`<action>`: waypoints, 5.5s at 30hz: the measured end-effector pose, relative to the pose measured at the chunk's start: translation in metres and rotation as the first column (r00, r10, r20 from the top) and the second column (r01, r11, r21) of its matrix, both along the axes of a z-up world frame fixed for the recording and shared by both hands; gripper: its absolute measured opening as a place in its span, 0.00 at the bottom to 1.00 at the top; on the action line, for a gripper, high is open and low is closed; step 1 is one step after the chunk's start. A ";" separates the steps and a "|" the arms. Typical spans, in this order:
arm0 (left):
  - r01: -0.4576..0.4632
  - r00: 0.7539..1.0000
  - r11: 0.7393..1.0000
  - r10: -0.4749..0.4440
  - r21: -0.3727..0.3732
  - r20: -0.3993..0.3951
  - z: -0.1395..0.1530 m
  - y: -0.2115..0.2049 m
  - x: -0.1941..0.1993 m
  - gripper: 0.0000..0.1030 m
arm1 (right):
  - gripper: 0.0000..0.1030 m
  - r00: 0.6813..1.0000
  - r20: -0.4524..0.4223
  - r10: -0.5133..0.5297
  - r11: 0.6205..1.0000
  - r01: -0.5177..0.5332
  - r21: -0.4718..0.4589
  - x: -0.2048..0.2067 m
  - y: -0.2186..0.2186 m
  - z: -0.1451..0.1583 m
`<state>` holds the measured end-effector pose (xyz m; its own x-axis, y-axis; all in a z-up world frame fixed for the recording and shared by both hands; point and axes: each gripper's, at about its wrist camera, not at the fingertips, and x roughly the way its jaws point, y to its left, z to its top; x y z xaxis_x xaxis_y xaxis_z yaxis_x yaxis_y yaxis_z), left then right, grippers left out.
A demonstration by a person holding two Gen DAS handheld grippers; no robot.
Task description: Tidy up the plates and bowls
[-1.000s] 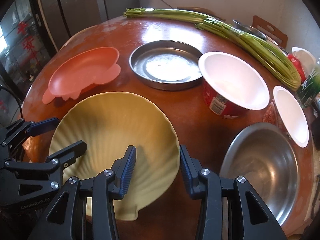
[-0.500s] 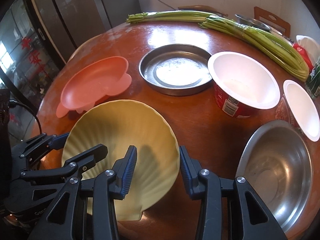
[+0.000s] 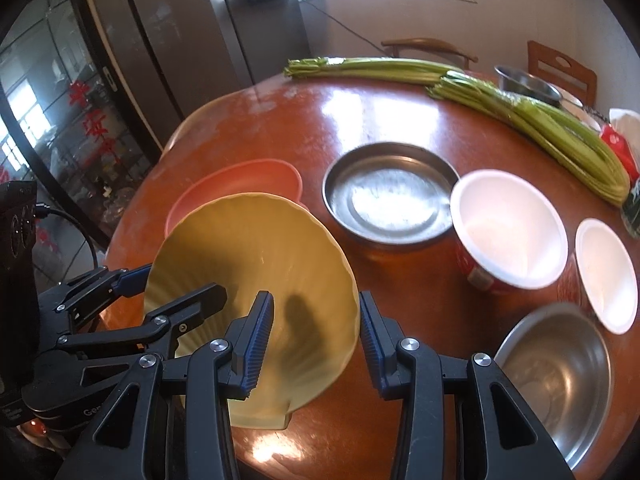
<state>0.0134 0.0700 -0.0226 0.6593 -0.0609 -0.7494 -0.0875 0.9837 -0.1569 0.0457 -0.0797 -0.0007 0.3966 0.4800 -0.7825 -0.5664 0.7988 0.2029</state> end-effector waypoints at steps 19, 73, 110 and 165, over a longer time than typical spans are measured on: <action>-0.067 0.995 0.998 0.065 0.018 0.081 0.044 0.046 0.014 0.55 | 0.43 0.992 0.107 0.067 0.995 -0.074 0.068 0.017 0.044 0.055; -0.148 0.987 0.988 0.151 0.052 -0.047 -0.030 0.100 0.082 0.54 | 0.43 0.998 -0.052 0.043 0.999 -0.044 -0.024 0.081 0.115 -0.034; -0.158 0.986 0.985 0.162 0.075 -0.049 -0.033 0.096 0.068 0.54 | 0.44 0.999 -0.024 0.024 0.999 -0.024 0.021 0.089 0.114 -0.031; 0.058 0.996 0.992 -0.064 0.109 0.056 0.056 -0.005 0.066 0.55 | 0.46 0.978 -0.028 -0.206 0.972 0.208 0.113 0.026 -0.015 0.003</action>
